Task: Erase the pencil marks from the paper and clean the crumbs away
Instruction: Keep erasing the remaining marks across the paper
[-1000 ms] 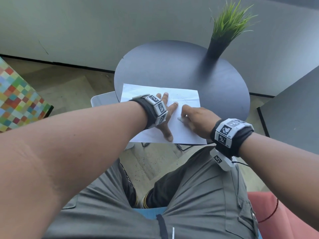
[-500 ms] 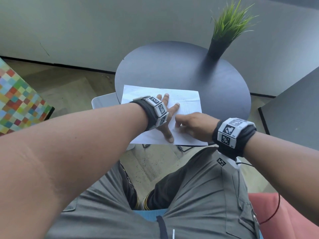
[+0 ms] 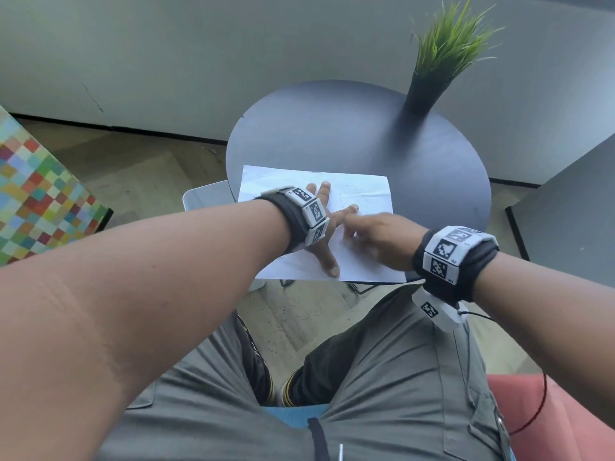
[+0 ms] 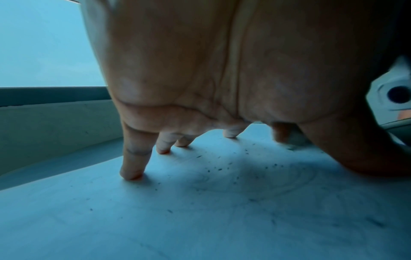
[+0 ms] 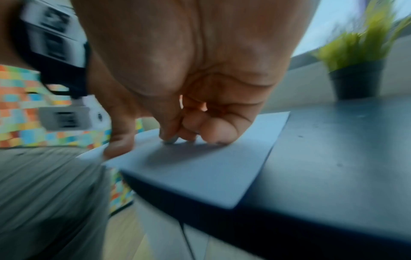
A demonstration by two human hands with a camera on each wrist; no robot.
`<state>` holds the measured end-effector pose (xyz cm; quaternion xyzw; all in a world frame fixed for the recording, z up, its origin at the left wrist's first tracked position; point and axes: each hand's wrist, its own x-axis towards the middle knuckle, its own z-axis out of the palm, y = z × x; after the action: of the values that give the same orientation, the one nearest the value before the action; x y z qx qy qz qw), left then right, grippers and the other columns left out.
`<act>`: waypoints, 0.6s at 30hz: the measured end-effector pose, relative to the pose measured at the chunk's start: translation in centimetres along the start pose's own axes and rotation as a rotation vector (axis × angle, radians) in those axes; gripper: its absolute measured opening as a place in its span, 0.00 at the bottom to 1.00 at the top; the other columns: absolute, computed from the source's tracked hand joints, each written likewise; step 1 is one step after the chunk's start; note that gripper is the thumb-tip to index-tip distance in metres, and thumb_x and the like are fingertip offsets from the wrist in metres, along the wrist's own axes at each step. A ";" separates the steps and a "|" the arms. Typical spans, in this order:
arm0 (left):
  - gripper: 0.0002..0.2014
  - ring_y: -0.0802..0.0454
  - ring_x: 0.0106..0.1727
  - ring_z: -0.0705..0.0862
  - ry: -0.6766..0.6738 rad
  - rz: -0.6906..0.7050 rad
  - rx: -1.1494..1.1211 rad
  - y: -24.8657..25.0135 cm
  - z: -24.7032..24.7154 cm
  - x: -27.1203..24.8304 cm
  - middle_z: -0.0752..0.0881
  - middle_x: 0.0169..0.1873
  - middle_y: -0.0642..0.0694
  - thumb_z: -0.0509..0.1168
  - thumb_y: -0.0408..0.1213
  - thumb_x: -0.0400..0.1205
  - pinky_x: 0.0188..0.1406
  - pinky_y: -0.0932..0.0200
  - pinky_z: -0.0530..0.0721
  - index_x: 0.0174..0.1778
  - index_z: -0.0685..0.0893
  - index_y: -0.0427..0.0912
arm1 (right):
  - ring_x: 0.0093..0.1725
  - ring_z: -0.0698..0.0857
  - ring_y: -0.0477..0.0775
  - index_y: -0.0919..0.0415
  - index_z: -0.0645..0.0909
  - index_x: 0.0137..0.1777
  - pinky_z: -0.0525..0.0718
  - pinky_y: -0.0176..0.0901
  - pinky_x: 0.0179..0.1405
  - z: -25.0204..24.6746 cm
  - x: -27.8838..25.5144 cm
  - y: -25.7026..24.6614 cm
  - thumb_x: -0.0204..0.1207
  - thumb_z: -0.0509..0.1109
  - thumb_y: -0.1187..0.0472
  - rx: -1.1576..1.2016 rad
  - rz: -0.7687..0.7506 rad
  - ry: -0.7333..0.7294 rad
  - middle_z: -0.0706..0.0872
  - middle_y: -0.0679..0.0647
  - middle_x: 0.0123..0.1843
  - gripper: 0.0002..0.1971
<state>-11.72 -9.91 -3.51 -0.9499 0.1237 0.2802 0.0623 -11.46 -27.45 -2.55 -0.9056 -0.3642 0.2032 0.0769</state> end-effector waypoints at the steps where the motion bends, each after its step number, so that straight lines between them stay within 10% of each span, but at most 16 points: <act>1: 0.70 0.24 0.84 0.36 -0.007 -0.001 0.010 0.0 -0.1 0.0 0.29 0.83 0.30 0.74 0.78 0.54 0.79 0.21 0.52 0.83 0.33 0.68 | 0.50 0.80 0.55 0.52 0.77 0.59 0.79 0.47 0.51 0.2 -0.4 -0.5 0.82 0.62 0.60 0.004 -0.051 -0.079 0.84 0.51 0.54 0.08; 6: 0.69 0.23 0.84 0.37 -0.008 0.005 0.018 0.2 -0.3 0.0 0.31 0.83 0.29 0.74 0.78 0.55 0.78 0.21 0.53 0.82 0.34 0.71 | 0.50 0.82 0.61 0.50 0.75 0.58 0.79 0.49 0.44 0.0 -0.5 1.2 0.83 0.60 0.54 -0.010 0.159 0.150 0.83 0.52 0.48 0.07; 11: 0.69 0.22 0.84 0.38 -0.014 0.001 0.028 0.3 -0.6 -0.2 0.31 0.83 0.29 0.74 0.78 0.55 0.78 0.20 0.53 0.82 0.33 0.72 | 0.51 0.80 0.55 0.50 0.78 0.59 0.79 0.47 0.49 0.4 -1.4 0.3 0.82 0.63 0.60 0.008 -0.036 -0.099 0.84 0.51 0.53 0.09; 15: 0.69 0.22 0.84 0.38 -0.006 0.000 0.026 0.2 -0.5 -0.2 0.31 0.83 0.29 0.73 0.78 0.55 0.78 0.20 0.54 0.82 0.33 0.72 | 0.47 0.81 0.61 0.50 0.73 0.56 0.76 0.48 0.40 -0.2 -0.7 2.0 0.84 0.61 0.53 -0.029 0.175 0.147 0.81 0.51 0.45 0.04; 18: 0.68 0.23 0.84 0.38 -0.019 -0.007 0.034 0.3 -0.6 -0.4 0.30 0.83 0.29 0.73 0.78 0.55 0.78 0.20 0.53 0.82 0.33 0.72 | 0.47 0.80 0.58 0.51 0.75 0.58 0.80 0.49 0.46 0.3 -1.4 0.8 0.82 0.62 0.58 -0.009 0.032 -0.023 0.83 0.53 0.50 0.06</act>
<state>-11.82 -10.24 -2.81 -0.9465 0.1244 0.2868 0.0806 -11.96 -29.03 -2.60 -0.9093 -0.3513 0.2131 0.0652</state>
